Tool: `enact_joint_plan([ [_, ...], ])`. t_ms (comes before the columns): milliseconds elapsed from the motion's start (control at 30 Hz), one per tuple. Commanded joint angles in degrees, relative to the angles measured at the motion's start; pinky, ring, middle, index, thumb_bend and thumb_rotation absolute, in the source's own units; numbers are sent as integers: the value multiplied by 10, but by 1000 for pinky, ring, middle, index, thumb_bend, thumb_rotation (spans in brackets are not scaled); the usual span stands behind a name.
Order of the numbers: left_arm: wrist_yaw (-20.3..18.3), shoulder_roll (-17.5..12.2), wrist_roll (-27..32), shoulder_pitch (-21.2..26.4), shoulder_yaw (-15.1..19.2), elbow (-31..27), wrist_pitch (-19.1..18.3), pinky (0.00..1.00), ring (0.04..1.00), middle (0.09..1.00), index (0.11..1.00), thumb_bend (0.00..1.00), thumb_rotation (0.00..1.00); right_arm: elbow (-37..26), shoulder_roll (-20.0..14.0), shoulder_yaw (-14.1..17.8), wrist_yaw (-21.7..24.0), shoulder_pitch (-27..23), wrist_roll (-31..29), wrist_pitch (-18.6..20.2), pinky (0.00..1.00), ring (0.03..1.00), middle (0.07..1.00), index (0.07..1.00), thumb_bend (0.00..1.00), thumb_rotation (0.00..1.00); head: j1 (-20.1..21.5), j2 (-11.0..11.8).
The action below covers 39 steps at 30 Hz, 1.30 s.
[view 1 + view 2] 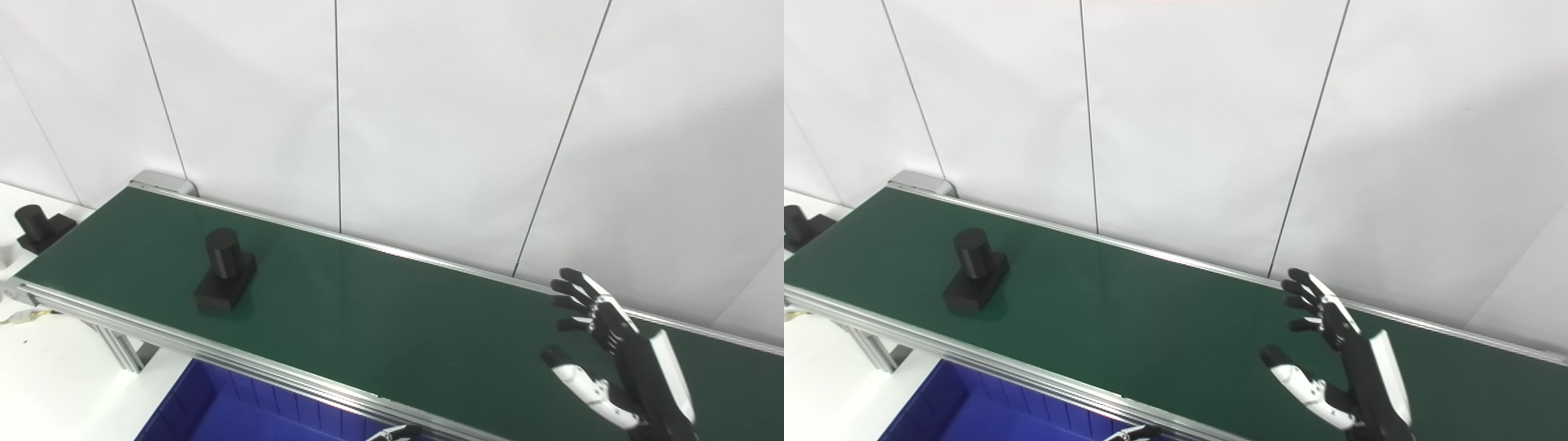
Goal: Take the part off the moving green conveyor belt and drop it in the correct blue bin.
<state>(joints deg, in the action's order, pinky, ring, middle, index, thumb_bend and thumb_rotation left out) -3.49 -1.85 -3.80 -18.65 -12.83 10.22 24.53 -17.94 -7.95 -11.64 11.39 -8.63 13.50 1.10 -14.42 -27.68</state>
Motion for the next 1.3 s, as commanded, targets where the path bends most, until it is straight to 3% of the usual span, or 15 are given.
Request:
enact_joint_plan([
  [0, -3, -4, 3, 3, -1, -23, 23, 671, 746, 793, 831, 841, 493, -5, 6, -5, 6, -31, 6, 11, 706, 814, 856, 897, 598, 495, 3, -3],
  [267, -5, -7, 4, -1, -3, -31, 23, 672, 747, 794, 833, 838, 493, 34, 15, -29, 20, -81, 27, 31, 735, 835, 863, 902, 641, 458, 7, -15],
  [467, -4, -8, 2, -6, -3, -38, 24, 682, 749, 793, 831, 852, 514, 83, 33, -45, 22, -112, 32, 32, 744, 837, 863, 899, 684, 494, 11, -28],
  [833, -4, -8, 1, -14, -3, -49, 23, 688, 750, 791, 830, 858, 534, 172, 69, -82, 21, -157, 53, 28, 753, 836, 864, 899, 719, 436, 11, -37],
  [1267, -3, -6, 3, -14, -6, -49, 23, 690, 753, 795, 834, 853, 535, 279, 109, -108, -2, -190, 74, -2, 787, 862, 874, 893, 721, 397, 3, -38],
])
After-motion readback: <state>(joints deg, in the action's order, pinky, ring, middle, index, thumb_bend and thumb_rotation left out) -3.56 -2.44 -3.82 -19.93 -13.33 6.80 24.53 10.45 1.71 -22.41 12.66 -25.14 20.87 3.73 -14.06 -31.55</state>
